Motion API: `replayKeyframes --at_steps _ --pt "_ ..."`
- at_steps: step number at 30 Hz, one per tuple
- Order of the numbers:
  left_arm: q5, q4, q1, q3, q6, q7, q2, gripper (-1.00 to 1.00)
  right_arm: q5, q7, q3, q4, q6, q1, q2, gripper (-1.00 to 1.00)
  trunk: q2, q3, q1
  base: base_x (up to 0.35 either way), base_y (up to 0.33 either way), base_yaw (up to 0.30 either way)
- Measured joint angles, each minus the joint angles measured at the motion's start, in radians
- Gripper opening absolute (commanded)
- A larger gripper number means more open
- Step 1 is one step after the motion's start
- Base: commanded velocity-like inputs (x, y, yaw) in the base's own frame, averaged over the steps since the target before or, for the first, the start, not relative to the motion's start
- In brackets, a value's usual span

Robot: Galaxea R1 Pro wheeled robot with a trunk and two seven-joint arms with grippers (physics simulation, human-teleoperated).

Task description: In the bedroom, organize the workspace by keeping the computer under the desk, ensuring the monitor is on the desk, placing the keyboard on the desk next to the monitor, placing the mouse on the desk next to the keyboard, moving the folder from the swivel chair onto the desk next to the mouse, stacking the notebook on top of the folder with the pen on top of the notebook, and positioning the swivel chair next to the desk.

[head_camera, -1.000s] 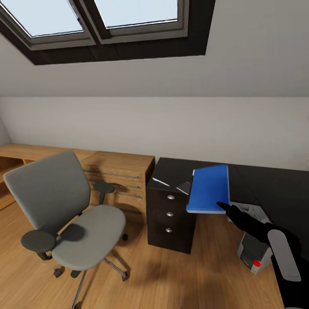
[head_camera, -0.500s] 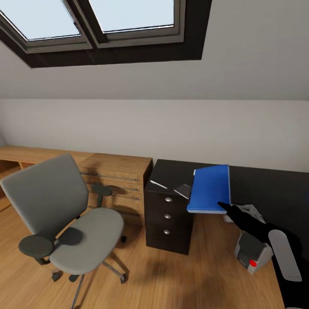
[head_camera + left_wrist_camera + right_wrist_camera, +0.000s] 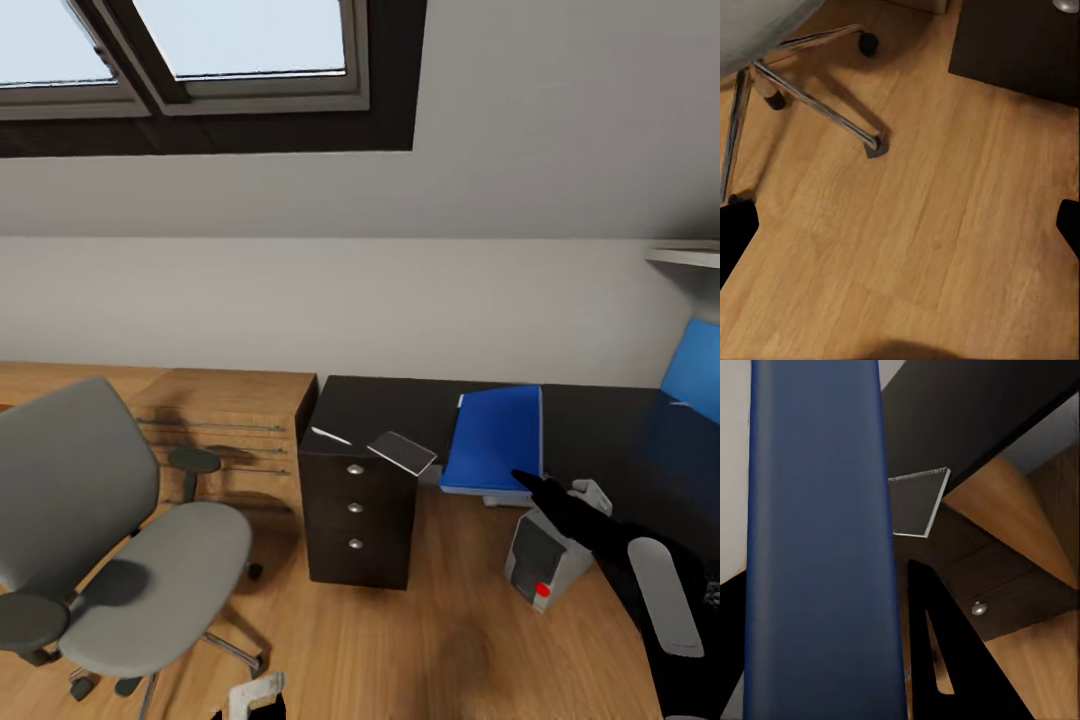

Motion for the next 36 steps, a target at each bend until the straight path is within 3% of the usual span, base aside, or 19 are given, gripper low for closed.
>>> replayKeyframes --at_steps 2,3,6,9,12,15,18,24,25,26,28,33,36 --pt "-0.034 -0.062 0.000 -0.002 0.051 0.001 -0.028 1.00 0.000 -0.002 0.000 0.003 -0.017 -0.003 0.011 -1.00 0.014 0.006 -0.008 0.000 0.000 -0.299" --pt "-0.060 -0.154 -0.001 -0.003 0.181 0.003 -0.047 1.00 0.001 -0.006 -0.001 0.004 -0.027 -0.006 0.016 -1.00 0.021 0.010 -0.012 0.000 0.000 -0.299" --pt "-0.070 -0.322 -0.001 -0.004 0.392 0.003 -0.047 1.00 0.004 -0.031 -0.005 0.033 -0.076 -0.045 0.019 -1.00 0.042 0.019 -0.023 0.000 0.000 -0.300" --pt "-0.069 -0.411 -0.001 -0.004 0.461 0.000 -0.047 1.00 0.010 -0.069 -0.005 0.128 -0.168 -0.112 0.020 -1.00 0.063 0.028 -0.035 0.000 0.000 -0.300" --pt "-0.065 -0.434 -0.002 -0.003 0.481 -0.001 -0.047 1.00 0.009 -0.088 -0.005 0.232 -0.248 -0.149 0.019 -1.00 0.084 0.038 -0.046 0.000 0.000 -0.299" --pt "-0.056 -0.386 -0.002 0.000 0.490 -0.001 -0.047 1.00 0.010 -0.097 -0.003 0.366 -0.413 -0.175 0.019 -1.00 0.105 0.047 -0.058 0.000 0.000 -0.183" --pt "-0.056 -0.365 -0.002 0.001 0.492 -0.001 -0.047 1.00 0.008 -0.098 0.001 0.398 -0.510 -0.180 0.021 -1.00 0.126 0.056 -0.069 0.000 0.000 -0.057" --pt "-0.056 -0.355 -0.002 0.000 0.492 -0.001 -0.047 1.00 0.004 -0.084 0.005 0.409 -0.572 -0.183 0.024 -1.00 0.168 0.075 -0.092 0.000 0.000 -0.014" --pt "-0.056 -0.354 -0.002 0.000 0.491 -0.002 -0.047 1.00 0.001 -0.083 0.008 0.412 -0.624 -0.199 0.047 -1.00 0.168 0.075 -0.092 0.000 0.000 -0.001" --pt "-0.056 -0.353 -0.002 -0.001 0.486 -0.002 -0.047 1.00 0.001 -0.085 0.010 0.430 -0.735 -0.255 0.101 -1.00 0.168 0.075 -0.092 0.000 0.000 0.000" --pt "-0.057 -0.353 -0.002 -0.002 0.484 -0.002 -0.047 1.00 0.004 -0.089 0.009 0.474 -0.826 -0.308 0.142 -1.00 0.168 0.075 -0.092 0.000 0.000 0.000" --pt "-0.058 -0.353 -0.002 -0.004 0.482 -0.002 -0.047 1.00 0.003 -0.093 0.007 0.561 -0.930 -0.339 0.189 -1.00 0.168 0.075 -0.092 0.000 0.000 0.000" --pt "-0.058 -0.352 -0.002 -0.004 0.481 -0.002 -0.047 1.00 0.003 -0.094 0.008 0.615 -0.957 -0.343 0.199 -1.00 0.168 0.075 -0.092 0.000 0.000 0.000"
